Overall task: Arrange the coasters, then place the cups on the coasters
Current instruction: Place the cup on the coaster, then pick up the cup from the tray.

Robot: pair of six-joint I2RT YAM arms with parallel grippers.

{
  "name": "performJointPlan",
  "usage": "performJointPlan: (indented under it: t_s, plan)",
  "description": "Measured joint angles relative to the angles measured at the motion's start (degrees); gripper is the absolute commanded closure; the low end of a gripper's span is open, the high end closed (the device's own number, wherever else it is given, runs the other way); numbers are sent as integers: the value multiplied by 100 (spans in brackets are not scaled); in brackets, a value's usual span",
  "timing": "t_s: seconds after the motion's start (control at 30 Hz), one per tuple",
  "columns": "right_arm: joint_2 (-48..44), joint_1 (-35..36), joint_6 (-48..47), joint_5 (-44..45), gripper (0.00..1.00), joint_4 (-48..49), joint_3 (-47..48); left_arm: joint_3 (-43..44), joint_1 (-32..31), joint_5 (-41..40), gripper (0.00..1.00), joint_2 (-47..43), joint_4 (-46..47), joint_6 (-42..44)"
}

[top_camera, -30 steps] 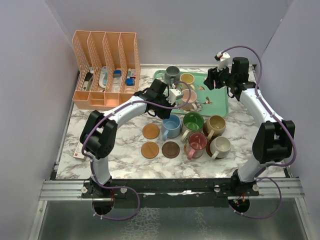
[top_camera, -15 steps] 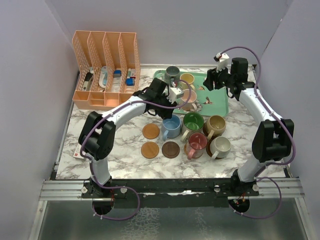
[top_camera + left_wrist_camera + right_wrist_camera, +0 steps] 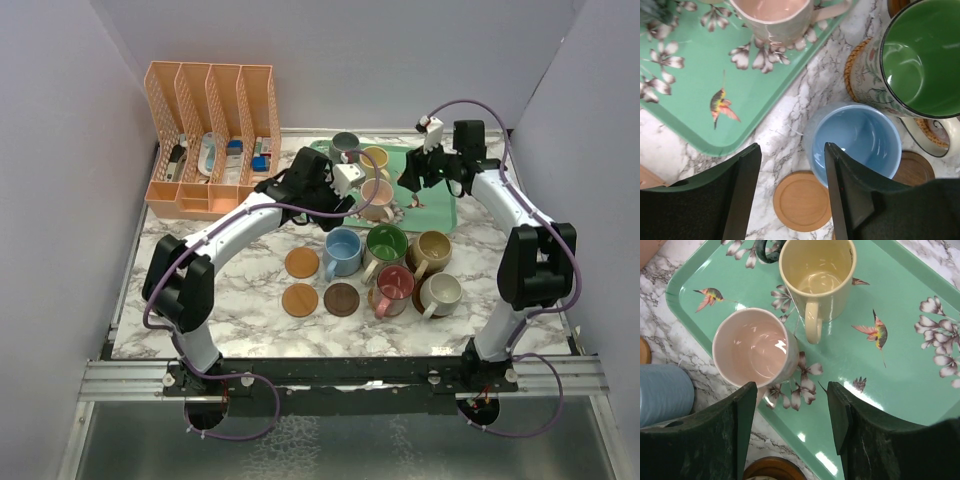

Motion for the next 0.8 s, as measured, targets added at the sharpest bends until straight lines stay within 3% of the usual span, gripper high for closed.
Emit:
performJointPlan:
  t_s: [0.3,0.8]
  plan:
    - [468,94,-85,-109,44,-319,442,-63,7,-433,40,-400,142,31]
    - [1143,470,125,-98,49,-557,841,-144,31,-498,40,-505,197,35]
